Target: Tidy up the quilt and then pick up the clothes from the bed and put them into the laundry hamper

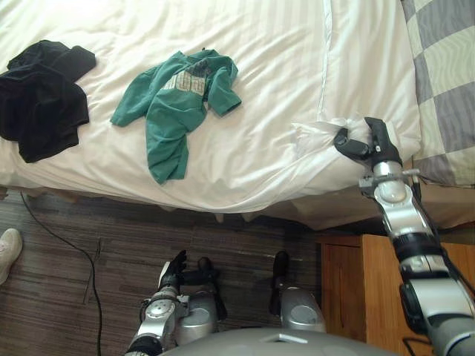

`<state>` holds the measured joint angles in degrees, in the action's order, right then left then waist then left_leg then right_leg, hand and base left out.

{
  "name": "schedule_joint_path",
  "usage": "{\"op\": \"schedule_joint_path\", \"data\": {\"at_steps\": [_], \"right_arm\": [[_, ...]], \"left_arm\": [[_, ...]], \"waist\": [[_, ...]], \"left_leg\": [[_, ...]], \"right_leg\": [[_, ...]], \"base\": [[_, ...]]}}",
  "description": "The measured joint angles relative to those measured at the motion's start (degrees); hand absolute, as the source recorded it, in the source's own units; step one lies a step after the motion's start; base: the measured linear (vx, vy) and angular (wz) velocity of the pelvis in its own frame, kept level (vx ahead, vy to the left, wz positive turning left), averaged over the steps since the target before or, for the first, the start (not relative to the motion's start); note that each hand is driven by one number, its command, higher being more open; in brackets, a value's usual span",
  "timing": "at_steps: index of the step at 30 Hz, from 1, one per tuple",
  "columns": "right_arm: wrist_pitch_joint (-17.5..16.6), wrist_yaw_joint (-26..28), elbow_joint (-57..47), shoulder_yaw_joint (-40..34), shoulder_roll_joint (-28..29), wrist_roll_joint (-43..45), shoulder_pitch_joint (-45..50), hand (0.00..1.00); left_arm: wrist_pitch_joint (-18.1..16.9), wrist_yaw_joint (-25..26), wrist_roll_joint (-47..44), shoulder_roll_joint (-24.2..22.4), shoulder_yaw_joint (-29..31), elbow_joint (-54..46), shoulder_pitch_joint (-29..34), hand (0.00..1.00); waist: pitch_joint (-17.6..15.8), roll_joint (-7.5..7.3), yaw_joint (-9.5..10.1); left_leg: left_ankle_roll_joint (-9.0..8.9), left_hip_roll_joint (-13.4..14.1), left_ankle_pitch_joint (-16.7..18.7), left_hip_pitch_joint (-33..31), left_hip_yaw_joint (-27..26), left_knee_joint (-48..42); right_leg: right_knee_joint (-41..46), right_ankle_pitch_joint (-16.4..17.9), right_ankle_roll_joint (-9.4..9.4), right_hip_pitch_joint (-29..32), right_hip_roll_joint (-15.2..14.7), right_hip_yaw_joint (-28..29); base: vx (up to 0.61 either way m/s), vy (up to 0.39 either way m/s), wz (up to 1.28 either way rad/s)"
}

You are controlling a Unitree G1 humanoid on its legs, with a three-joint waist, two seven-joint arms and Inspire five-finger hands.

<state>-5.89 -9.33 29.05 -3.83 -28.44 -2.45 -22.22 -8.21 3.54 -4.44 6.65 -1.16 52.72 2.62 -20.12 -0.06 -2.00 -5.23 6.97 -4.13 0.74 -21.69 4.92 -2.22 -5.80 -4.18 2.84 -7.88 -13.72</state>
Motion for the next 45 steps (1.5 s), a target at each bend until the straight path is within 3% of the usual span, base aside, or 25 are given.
{"op": "schedule_joint_path", "data": {"at_steps": [4, 5, 9, 15, 19, 23, 28, 31, 32, 38, 45], "right_arm": [[-0.79, 0.03, -7.96, -7.51, 5.81, 3.57, 11.54, 0.00], [-0.88, 0.03, -8.92, -9.33, 7.86, 4.60, 14.37, 1.00], [-3.46, 0.02, -9.87, -13.59, 14.89, 10.22, 19.20, 1.00], [-3.56, 0.01, -4.15, -24.66, 22.40, 20.05, 23.19, 1.00], [-3.25, -1.17, 5.12, -36.10, 24.58, 32.99, 24.35, 1.00], [-3.43, -4.31, 6.52, -45.84, 26.08, 48.94, 29.34, 1.00], [-5.11, -7.96, 5.73, -53.35, 27.16, 53.48, 31.37, 1.00], [-5.87, -10.10, -0.24, -55.09, 27.25, 53.46, 30.73, 1.00], [-6.14, -10.56, -3.84, -55.15, 27.25, 53.31, 30.12, 0.00], [-10.22, -10.89, -19.69, -48.16, 26.01, 50.39, 26.09, 0.00], [-13.49, -5.90, -21.85, -32.76, 25.54, 51.25, 16.81, 0.00]], "left_arm": [[1.66, -0.46, -0.44, 0.00, 1.80, 1.26, -0.05, 1.00], [2.10, -0.47, -0.43, 0.00, 2.17, 1.95, -0.06, 1.00], [2.42, -0.53, -0.24, 0.06, 2.73, 4.08, -0.02, 1.00], [3.84, -1.10, -0.44, -1.07, 5.84, 6.83, 0.19, 1.00], [4.54, -1.22, -0.59, -2.76, 9.96, 7.73, 1.36, 1.00], [4.59, -1.07, -3.05, -5.07, 15.60, 7.69, 2.58, 1.00], [4.56, -1.05, -4.46, -6.06, 19.29, 7.33, 3.68, 1.00], [4.53, -0.86, -4.46, -6.49, 20.35, 6.85, 4.19, 1.00], [4.52, -0.87, -4.45, -6.63, 20.72, 6.47, 4.48, 1.00], [4.52, -0.94, -4.40, -6.51, 20.93, 6.36, 4.67, 1.00], [4.52, -1.04, -4.10, -3.75, 13.91, 7.23, 4.55, 1.00]], "waist": [[0.95, -1.48, -1.57], [1.60, -2.06, -1.75], [4.01, -2.81, -2.90], [6.96, -2.79, -3.34], [9.08, -1.66, -4.33], [10.77, -0.34, -4.59], [13.79, -1.47, -4.58], [14.78, -1.67, -4.45], [15.10, -1.76, -4.43], [15.37, -1.99, -4.39], [15.07, -2.51, -4.22]], "left_leg": [[-0.51, 0.10, 0.44, 1.09, -1.80, -0.04], [-0.61, 0.13, 0.58, 1.64, -2.48, -0.04], [-0.87, 0.65, 1.68, 2.65, -4.61, -0.06], [-1.02, 0.71, 3.13, 4.60, -8.96, -0.06], [-1.36, 0.73, 4.36, 6.75, -11.92, -0.03], [-1.91, 1.05, 5.38, 8.78, -14.37, 0.10], [-2.14, 1.63, 6.21, 8.85, -14.77, 0.23], [-2.09, 1.63, 6.32, 8.88, -14.57, 0.24], [-2.09, 1.63, 6.34, 8.88, -14.55, 0.24], [-2.07, 1.67, 6.26, 8.87, -13.91, 0.22], [-1.62, 1.52, 5.29, 7.54, -10.02, -0.01]], "right_leg": [[0.03, -0.04, -0.06, 0.01, 0.17, 1.74], [0.04, -0.04, -0.06, -0.03, 0.25, 2.53], [0.01, -0.02, -0.07, 0.03, 0.86, 4.14], [-0.93, -0.04, -0.13, 0.09, 1.08, 7.90], [-0.93, -0.07, -0.19, -0.35, 1.07, 9.93], [-1.03, -0.03, -0.23, -1.24, 1.54, 10.80], [-1.93, 0.03, -0.24, -1.76, 2.08, 10.54], [-1.96, 0.02, -0.24, -2.05, 1.94, 9.96], [-1.96, 0.02, -0.24, -2.08, 1.93, 9.85], [-1.96, 0.00, -0.23, -2.35, 1.94, 9.40], [-1.98, -0.02, -0.20, -2.54, 1.62, 7.48]], "base": [[0.03, -0.018, -0.21], [0.02, -0.014, -0.36], [0.00, -0.016, -0.24], [-0.02, -0.011, -0.32], [0.02, 0.004, -0.39], [0.01, -0.018, -0.26], [-0.04, -0.046, -0.03], [-0.03, -0.027, 0.07], [-0.04, -0.023, 0.04], [-0.03, -0.027, 0.04], [-0.03, -0.031, 0.19]]}}
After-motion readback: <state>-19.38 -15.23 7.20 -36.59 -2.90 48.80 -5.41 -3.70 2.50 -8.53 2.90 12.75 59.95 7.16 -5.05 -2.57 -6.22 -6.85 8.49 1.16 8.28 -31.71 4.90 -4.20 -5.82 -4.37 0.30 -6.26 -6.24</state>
